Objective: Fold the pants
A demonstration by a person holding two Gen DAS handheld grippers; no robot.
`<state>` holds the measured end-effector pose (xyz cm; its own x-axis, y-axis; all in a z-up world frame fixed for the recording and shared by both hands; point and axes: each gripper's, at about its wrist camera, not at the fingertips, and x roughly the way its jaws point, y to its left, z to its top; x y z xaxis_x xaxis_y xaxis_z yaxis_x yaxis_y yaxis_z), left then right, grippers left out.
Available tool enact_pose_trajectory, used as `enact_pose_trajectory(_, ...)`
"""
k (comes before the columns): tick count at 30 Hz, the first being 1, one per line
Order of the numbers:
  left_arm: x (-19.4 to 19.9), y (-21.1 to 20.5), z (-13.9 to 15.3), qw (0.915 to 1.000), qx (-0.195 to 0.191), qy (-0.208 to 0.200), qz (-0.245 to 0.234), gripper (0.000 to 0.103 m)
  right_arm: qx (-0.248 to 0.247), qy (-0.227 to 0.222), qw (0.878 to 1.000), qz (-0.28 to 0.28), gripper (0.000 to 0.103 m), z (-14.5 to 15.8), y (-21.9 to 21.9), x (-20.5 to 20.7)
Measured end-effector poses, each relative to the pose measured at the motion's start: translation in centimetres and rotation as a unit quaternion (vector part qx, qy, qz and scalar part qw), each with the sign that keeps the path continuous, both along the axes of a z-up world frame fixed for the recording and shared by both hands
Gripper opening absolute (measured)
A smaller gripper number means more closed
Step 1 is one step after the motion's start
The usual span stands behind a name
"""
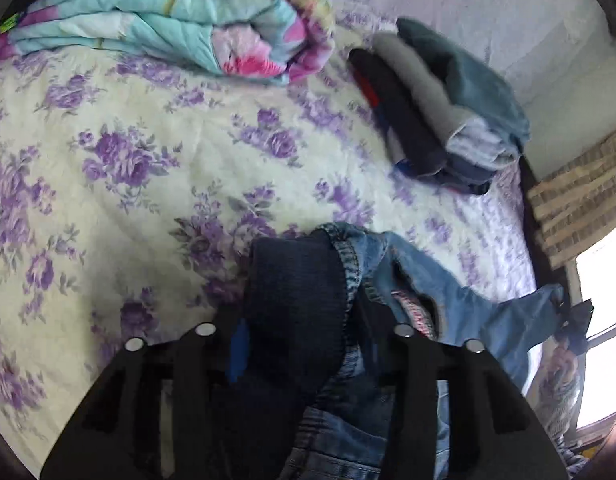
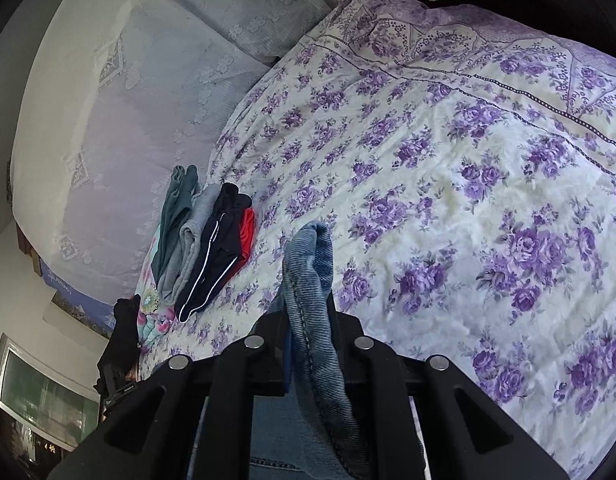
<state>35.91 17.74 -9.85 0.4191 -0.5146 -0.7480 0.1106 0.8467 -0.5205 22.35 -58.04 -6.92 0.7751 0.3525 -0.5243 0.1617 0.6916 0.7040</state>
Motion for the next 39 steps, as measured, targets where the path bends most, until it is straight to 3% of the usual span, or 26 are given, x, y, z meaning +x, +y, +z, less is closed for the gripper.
enact_pose_trajectory(6, -4.2, 1.0, 6.1, 0.9927, -0.018, -0.106, 0.056, 0.035, -0.006, -0.013, 1.000, 0.012, 0.012, 1.3, 0.5, 1.5)
enact_pose_trajectory(9, -3.9, 2.5, 9.2, 0.9878, -0.030, -0.126, 0.087, 0.035, -0.014, -0.034, 0.999, 0.022, 0.012, 3.0, 0.9, 4.6)
enact_pose_trajectory(11, -3.3, 2.9, 9.8, 0.9860, -0.019, -0.127, 0.106, 0.035, -0.004, -0.041, 0.999, 0.026, 0.012, 3.5, 0.8, 7.1)
enact_pose_trajectory(15, -0.6, 4.3, 7.0, 0.9861, -0.010, -0.084, 0.143, 0.036, -0.004, -0.005, 0.999, 0.042, 0.013, 1.5, 1.4, 13.6)
enact_pose_trajectory(18, 2.2, 5.0, 1.2, 0.9850, -0.008, 0.013, 0.172, 0.044, -0.001, 0.072, 0.996, 0.045, 0.017, -3.4, 2.0, 17.8)
enact_pose_trajectory(19, 2.9, 5.5, -1.0, 0.9817, -0.019, 0.050, 0.183, 0.048, -0.008, 0.103, 0.994, 0.034, 0.017, -5.0, 2.0, 18.6)
enact_pose_trajectory(21, 2.5, 6.4, -1.9, 0.9768, -0.065, 0.052, 0.197, 0.049, -0.014, 0.119, 0.992, 0.029, 0.023, -6.4, 1.8, 19.0)
enact_pose_trajectory(22, 2.0, 6.6, -1.3, 0.9777, -0.072, 0.047, 0.192, 0.052, -0.017, 0.113, 0.993, 0.024, 0.025, -6.3, 1.4, 18.6)
enact_pose_trajectory(23, 1.4, 6.8, -0.6, 0.9793, -0.063, 0.040, 0.188, 0.056, -0.028, 0.108, 0.994, 0.015, 0.033, -5.8, 1.1, 18.0)
enact_pose_trajectory(24, 0.7, 7.1, 0.4, 0.9803, -0.045, 0.028, 0.190, 0.065, -0.038, 0.103, 0.994, 0.007, 0.044, -5.1, 0.6, 17.5)
enact_pose_trajectory(25, -0.1, 7.5, 1.3, 0.9798, -0.023, 0.015, 0.198, 0.079, -0.052, 0.095, 0.994, -0.006, 0.048, -4.1, -0.2, 16.6)
enact_pose_trajectory(26, -0.7, 8.0, 2.0, 0.9784, -0.009, 0.007, 0.206, 0.084, -0.062, 0.088, 0.994, -0.018, 0.051, -3.3, -1.0, 16.1)
enact_pose_trajectory(31, -6.3, 10.2, 5.0, 0.9687, 0.037, -0.029, 0.244, 0.085, -0.090, 0.063, 0.993, -0.048, 0.053, 0.6, -3.8, 11.2)
enact_pose_trajectory(34, -10.7, 9.3, 4.6, 0.9722, 0.051, -0.033, 0.226, 0.089, -0.095, 0.023, 0.995, -0.034, 0.069, 1.8, -2.3, 5.0)
enact_pose_trajectory(36, -12.9, 8.8, 3.8, 0.9745, 0.050, -0.032, 0.216, 0.089, -0.097, 0.001, 0.995, -0.025, 0.078, 1.8, -0.5, 0.3)
enact_pose_trajectory(39, -16.3, 7.5, 1.8, 0.9785, 0.012, -0.030, 0.204, 0.089, -0.090, -0.016, 0.996, -0.007, 0.086, 0.9, 2.2, -6.2)
